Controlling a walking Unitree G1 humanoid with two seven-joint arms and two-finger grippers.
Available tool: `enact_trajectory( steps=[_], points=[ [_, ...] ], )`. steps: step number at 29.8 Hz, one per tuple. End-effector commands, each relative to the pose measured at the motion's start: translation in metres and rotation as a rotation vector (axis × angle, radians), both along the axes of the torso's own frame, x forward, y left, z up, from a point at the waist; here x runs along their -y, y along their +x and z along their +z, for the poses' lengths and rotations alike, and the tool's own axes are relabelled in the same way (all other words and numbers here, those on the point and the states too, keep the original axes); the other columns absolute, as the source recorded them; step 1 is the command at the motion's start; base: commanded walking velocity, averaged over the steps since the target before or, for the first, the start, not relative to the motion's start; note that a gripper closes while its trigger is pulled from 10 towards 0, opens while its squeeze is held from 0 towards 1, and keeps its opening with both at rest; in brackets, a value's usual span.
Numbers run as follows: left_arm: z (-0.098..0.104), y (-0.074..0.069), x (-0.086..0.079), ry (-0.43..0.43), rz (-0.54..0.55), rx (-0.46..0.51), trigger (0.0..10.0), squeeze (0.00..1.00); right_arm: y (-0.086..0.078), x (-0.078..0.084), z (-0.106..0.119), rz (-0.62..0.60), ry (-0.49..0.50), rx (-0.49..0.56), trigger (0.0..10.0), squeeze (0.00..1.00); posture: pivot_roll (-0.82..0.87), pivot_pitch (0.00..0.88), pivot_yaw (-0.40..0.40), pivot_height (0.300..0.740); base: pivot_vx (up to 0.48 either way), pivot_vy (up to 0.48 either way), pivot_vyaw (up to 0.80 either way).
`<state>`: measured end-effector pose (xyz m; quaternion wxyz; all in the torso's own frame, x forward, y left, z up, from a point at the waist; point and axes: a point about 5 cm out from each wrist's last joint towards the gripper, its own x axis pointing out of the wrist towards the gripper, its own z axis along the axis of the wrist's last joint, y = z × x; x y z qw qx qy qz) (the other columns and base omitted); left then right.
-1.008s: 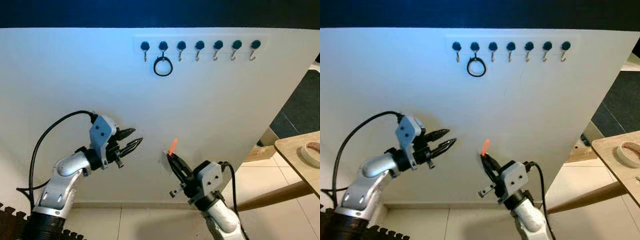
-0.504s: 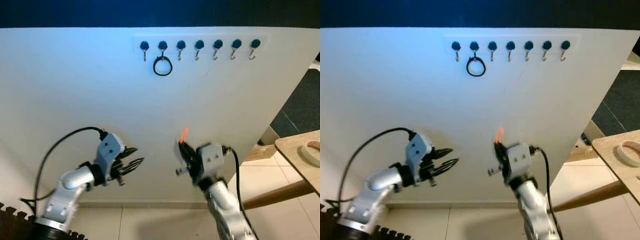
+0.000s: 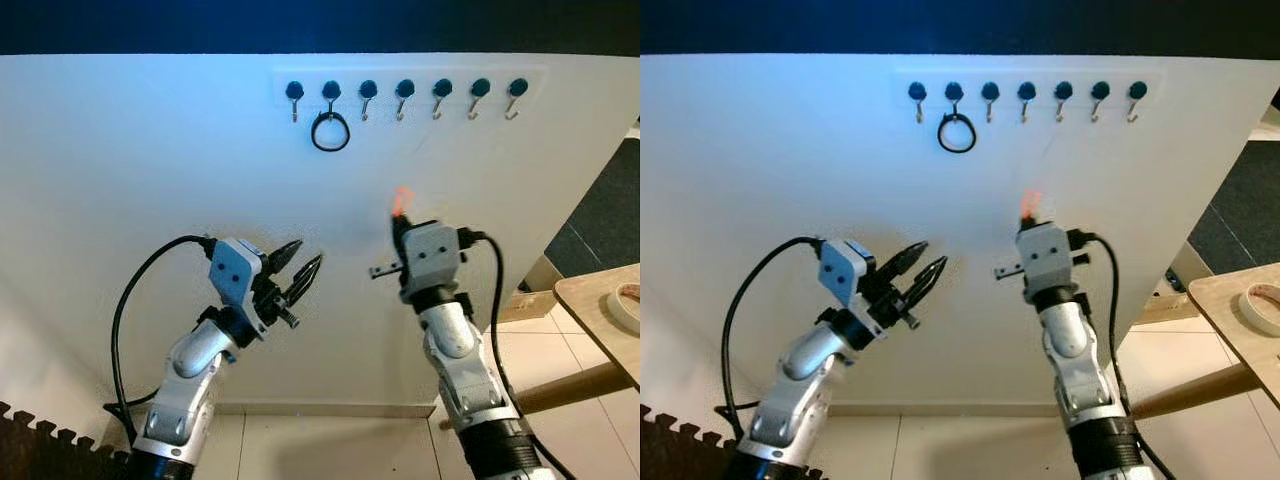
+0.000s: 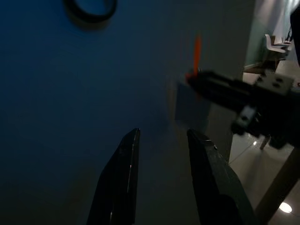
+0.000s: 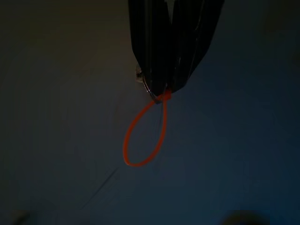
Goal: Hang keys on a hook
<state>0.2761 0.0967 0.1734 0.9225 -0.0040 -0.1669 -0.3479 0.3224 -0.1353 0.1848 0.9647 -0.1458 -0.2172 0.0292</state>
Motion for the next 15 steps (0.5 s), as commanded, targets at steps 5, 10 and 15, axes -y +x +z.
enact_trajectory(
  steps=[5, 10, 15],
  points=[
    [0.001, -0.009, 0.013, 0.042, -0.02, 0.061, 10.0, 0.0, -0.011, -0.008, 0.021, 0.052, 0.079, 0.173, 0.0, 0.0, 0.04, 0.09, 0.008, 0.74, 0.0, 0.0, 0.0],
    [0.001, -0.006, 0.012, 0.072, 0.017, 0.084, 10.0, 0.0, -0.015, -0.015, 0.032, 0.075, 0.096, 0.242, 0.0, 0.0, 0.04, 0.088, 0.008, 0.74, 0.0, 0.0, 0.0],
    [0.003, 0.0, 0.003, 0.115, 0.087, 0.116, 10.0, 0.0, -0.011, -0.017, 0.036, 0.082, 0.124, 0.237, 0.0, 0.0, 0.04, 0.087, 0.008, 0.74, 0.0, 0.0, 0.0]
  ],
)
